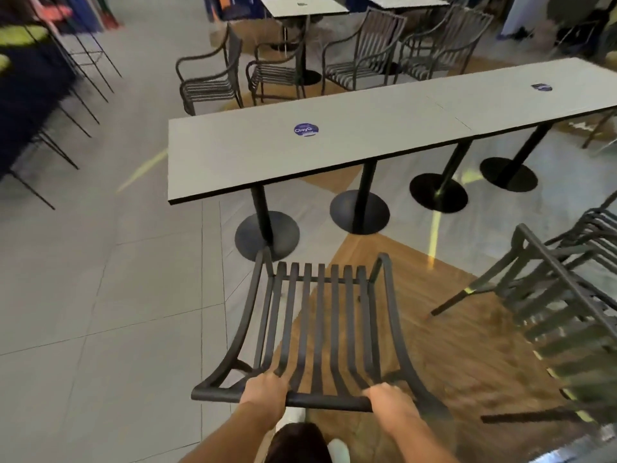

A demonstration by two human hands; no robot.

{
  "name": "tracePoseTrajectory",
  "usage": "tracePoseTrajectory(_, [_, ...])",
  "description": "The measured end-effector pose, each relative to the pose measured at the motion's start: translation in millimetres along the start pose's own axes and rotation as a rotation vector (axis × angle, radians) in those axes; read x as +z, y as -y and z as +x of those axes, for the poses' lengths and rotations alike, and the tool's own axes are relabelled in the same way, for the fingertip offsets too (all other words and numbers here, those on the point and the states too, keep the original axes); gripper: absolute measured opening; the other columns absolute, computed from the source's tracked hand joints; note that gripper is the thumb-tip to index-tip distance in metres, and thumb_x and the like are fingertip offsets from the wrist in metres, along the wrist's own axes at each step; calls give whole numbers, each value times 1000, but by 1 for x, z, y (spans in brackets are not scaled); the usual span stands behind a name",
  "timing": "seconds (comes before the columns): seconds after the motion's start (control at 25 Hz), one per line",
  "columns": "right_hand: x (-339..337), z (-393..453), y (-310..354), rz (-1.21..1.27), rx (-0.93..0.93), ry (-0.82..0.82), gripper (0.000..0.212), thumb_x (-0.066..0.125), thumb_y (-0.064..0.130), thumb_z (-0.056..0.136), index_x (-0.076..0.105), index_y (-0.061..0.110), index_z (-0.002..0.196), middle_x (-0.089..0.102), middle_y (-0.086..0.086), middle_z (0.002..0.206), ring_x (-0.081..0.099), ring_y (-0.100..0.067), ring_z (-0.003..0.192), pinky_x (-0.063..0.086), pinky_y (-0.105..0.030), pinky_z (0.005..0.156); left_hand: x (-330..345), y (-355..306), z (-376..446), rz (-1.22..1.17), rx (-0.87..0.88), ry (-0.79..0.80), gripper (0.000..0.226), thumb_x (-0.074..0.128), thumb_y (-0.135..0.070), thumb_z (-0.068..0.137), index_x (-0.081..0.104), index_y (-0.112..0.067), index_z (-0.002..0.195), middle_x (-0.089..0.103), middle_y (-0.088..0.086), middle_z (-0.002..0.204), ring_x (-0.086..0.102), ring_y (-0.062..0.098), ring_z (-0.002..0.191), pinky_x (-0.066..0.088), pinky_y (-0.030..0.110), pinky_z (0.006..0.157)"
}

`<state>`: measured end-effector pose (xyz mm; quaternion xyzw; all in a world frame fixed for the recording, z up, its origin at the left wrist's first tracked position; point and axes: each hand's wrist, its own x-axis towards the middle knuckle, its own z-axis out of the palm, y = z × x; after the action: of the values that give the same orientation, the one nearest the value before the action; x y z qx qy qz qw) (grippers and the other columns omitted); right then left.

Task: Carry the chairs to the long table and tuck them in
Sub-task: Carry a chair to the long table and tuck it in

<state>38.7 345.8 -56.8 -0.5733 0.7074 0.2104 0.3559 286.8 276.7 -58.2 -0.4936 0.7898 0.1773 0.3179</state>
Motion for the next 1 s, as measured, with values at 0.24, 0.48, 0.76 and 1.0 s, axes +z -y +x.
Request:
tracePoseTrajectory(0.24, [-26, 22, 30, -130, -87, 8, 43, 38, 3, 94, 66, 24, 118, 66, -6, 124, 61, -31, 119, 49, -40, 98, 3, 24, -3, -65, -126, -21, 37, 51, -10, 102, 57, -17, 138, 63, 11, 134, 59, 31, 126, 51, 43, 101])
tracePoseTrajectory(0.48, [-69, 67, 59, -208, -135, -7, 44, 42, 1, 93, 65, 24, 123, 66, -6, 125, 62, -32, 120, 50, -43, 99, -18, 63, 30, -116, -166, 5, 36, 51, -11, 101, 61, -19, 135, 65, 11, 129, 61, 32, 122, 52, 45, 99])
tracePoseTrajectory(0.76, [-134, 129, 90, -256, -179, -11, 46, 42, 3, 98, 61, 26, 133, 63, -6, 130, 59, -31, 124, 49, -44, 103, -60, 108, 81, -143, -148, 38, 38, 53, -10, 100, 62, -24, 133, 67, 8, 119, 65, 31, 112, 55, 43, 93])
tracePoseTrajectory(1.0, [-182, 177, 115, -276, -201, -40, 46, 45, 1, 97, 62, 25, 132, 65, -6, 128, 61, -29, 121, 50, -43, 100, -94, 141, 119, -201, -168, 9, 37, 54, -12, 102, 61, -26, 135, 68, 6, 115, 65, 26, 106, 55, 39, 93])
